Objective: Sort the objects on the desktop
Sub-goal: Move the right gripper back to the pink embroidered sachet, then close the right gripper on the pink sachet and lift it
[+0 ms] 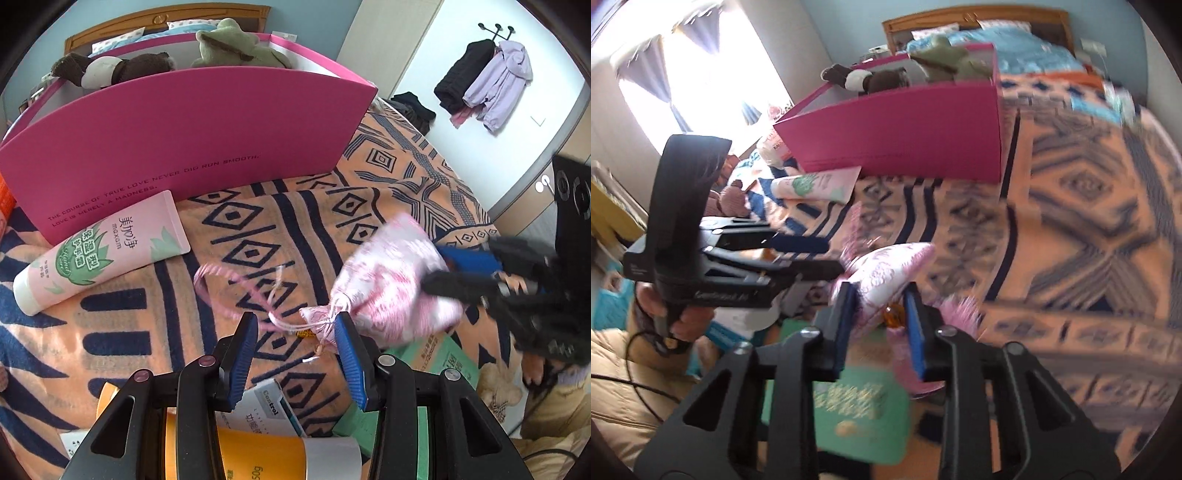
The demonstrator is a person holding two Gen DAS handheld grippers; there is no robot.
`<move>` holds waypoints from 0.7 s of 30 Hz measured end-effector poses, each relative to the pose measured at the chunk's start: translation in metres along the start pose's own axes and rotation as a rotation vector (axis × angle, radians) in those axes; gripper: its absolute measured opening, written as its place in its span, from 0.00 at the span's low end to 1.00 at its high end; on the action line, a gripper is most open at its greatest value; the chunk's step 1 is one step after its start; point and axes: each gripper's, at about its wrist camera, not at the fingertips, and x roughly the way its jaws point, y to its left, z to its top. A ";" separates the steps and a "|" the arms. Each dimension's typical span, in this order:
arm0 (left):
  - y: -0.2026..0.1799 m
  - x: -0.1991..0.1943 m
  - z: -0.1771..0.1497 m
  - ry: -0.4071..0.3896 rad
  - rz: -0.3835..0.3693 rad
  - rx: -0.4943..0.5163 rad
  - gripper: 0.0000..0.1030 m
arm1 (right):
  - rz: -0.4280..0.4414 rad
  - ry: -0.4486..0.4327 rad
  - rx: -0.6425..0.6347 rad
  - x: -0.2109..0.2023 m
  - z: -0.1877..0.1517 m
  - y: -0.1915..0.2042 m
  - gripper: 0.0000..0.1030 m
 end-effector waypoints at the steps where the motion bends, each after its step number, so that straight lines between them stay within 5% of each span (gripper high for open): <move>1: 0.000 0.000 0.001 0.001 -0.001 -0.001 0.43 | -0.021 -0.002 -0.036 0.001 0.006 0.000 0.24; 6: 0.001 0.004 0.004 0.014 -0.008 -0.010 0.43 | -0.078 0.015 -0.105 0.016 0.030 -0.014 0.23; 12: 0.001 0.007 0.005 0.033 -0.004 -0.008 0.46 | -0.038 0.062 0.002 0.027 0.033 -0.042 0.26; 16: 0.001 0.006 0.005 0.037 -0.008 0.000 0.46 | -0.025 0.033 0.110 0.011 0.026 -0.058 0.53; 21: -0.004 0.010 0.006 0.051 -0.008 0.020 0.46 | 0.016 0.059 0.123 0.009 0.015 -0.050 0.53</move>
